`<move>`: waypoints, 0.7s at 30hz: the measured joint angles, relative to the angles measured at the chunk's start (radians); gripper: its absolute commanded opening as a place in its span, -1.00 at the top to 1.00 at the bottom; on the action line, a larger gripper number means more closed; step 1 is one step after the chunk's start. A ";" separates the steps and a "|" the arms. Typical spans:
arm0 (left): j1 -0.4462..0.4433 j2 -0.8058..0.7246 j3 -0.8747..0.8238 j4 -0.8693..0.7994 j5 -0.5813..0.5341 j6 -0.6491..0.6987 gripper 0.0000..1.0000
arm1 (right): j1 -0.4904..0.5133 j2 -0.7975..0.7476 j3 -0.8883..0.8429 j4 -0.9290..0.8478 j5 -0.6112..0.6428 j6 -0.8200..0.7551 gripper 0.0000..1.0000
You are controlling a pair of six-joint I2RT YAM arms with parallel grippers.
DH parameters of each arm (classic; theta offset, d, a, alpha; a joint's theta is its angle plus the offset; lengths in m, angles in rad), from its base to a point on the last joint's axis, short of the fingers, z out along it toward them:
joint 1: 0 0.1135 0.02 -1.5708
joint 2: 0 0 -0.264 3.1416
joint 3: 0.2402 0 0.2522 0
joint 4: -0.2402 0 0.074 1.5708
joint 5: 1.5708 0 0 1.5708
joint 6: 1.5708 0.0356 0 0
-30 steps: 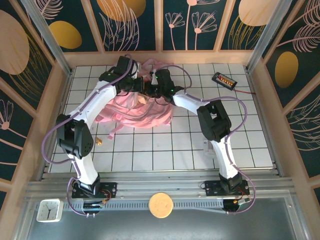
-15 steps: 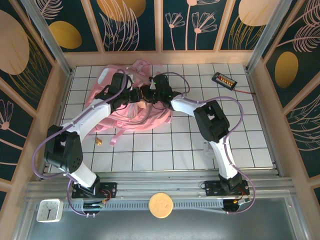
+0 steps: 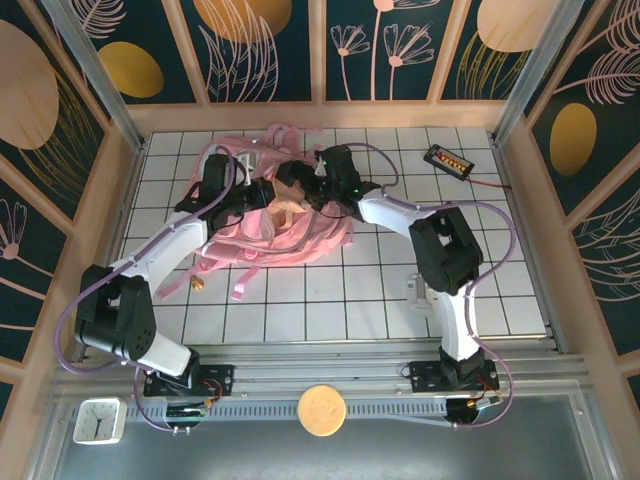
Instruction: Pack the student bag
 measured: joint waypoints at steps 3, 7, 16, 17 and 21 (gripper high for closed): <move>0.000 0.015 0.000 -0.003 0.015 0.000 1.00 | -0.018 -0.042 -0.034 0.003 -0.008 0.010 -0.98; 0.000 0.026 0.000 -0.011 0.025 0.001 1.00 | -0.050 -0.100 -0.071 -0.002 -0.005 0.003 -0.99; 0.001 0.030 0.012 -0.045 0.026 0.005 1.00 | -0.134 -0.187 -0.149 -0.115 -0.030 -0.112 -0.88; 0.002 0.031 0.015 -0.048 0.026 0.005 1.00 | -0.134 -0.190 -0.154 -0.126 -0.044 -0.125 -0.89; 0.002 0.035 0.026 -0.061 0.032 0.005 1.00 | -0.109 -0.190 -0.156 -0.188 -0.084 -0.201 -0.98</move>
